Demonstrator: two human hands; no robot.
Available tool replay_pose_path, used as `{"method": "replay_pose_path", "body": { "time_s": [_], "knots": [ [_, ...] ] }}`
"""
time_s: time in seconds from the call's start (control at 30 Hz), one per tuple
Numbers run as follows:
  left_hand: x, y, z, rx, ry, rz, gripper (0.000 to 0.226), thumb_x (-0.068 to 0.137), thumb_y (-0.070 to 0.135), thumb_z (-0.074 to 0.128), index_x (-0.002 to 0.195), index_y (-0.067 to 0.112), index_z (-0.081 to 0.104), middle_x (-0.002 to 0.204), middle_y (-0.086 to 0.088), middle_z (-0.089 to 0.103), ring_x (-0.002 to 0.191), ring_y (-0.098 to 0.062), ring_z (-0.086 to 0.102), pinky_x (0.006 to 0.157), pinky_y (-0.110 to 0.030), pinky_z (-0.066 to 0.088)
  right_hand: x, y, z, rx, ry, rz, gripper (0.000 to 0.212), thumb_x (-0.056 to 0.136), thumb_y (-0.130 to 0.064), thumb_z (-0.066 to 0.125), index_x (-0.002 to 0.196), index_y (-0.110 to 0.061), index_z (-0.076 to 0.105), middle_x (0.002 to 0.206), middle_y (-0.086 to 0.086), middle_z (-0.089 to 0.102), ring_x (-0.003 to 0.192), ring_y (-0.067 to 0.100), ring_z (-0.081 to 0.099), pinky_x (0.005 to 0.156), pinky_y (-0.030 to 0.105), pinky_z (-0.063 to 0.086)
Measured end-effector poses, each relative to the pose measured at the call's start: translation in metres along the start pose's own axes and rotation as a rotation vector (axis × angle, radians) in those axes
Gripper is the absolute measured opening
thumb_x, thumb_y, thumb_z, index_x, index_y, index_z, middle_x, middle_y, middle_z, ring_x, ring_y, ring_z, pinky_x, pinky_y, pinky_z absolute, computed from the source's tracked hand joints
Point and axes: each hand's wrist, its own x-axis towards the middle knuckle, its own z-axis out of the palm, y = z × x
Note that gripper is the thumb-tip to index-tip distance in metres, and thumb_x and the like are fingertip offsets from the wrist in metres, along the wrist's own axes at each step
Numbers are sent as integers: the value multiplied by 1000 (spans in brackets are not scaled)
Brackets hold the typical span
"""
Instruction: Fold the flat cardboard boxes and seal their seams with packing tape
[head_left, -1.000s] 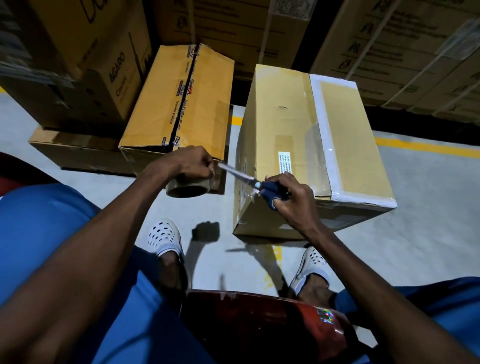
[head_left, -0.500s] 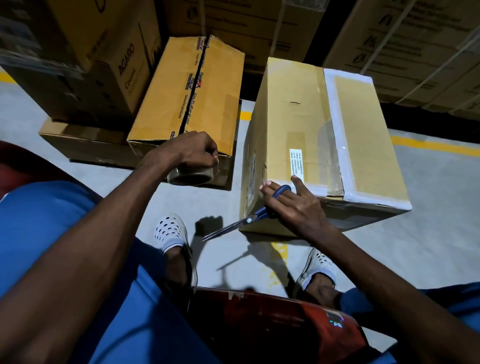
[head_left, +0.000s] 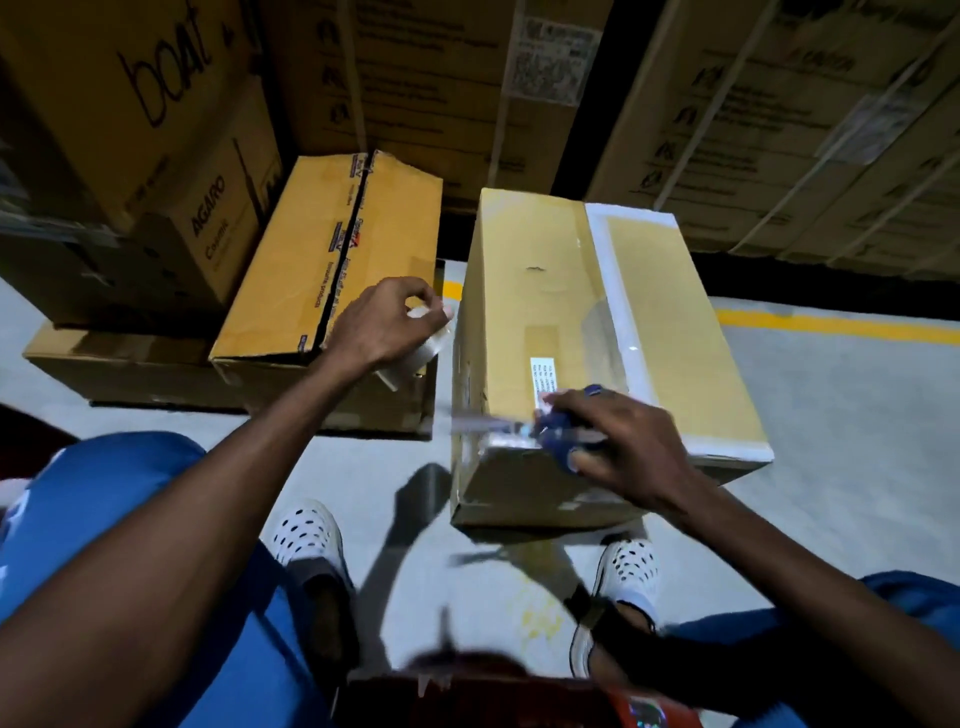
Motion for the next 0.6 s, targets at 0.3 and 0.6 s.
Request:
{"method": "replay_pose_path", "body": {
  "time_s": [0.3, 0.6],
  "knots": [
    [50, 24, 60, -355, 185, -263, 55, 91, 29, 71, 134, 24, 37, 122, -9, 53, 108, -36, 57, 89, -52, 54, 19, 134, -27, -87, 90, 749, 35, 88, -30, 71, 114, -9, 60, 90, 20, 69, 81, 45, 63, 64, 34, 36],
    [72, 15, 115, -471, 338, -499, 78, 89, 3, 65, 148, 18, 16, 148, -22, 22, 125, -38, 44, 91, -42, 51, 24, 202, -11, 112, 196, 1049, 43, 82, -45, 77, 89, -9, 54, 79, 7, 58, 79, 36, 57, 67, 34, 34]
  ]
}}
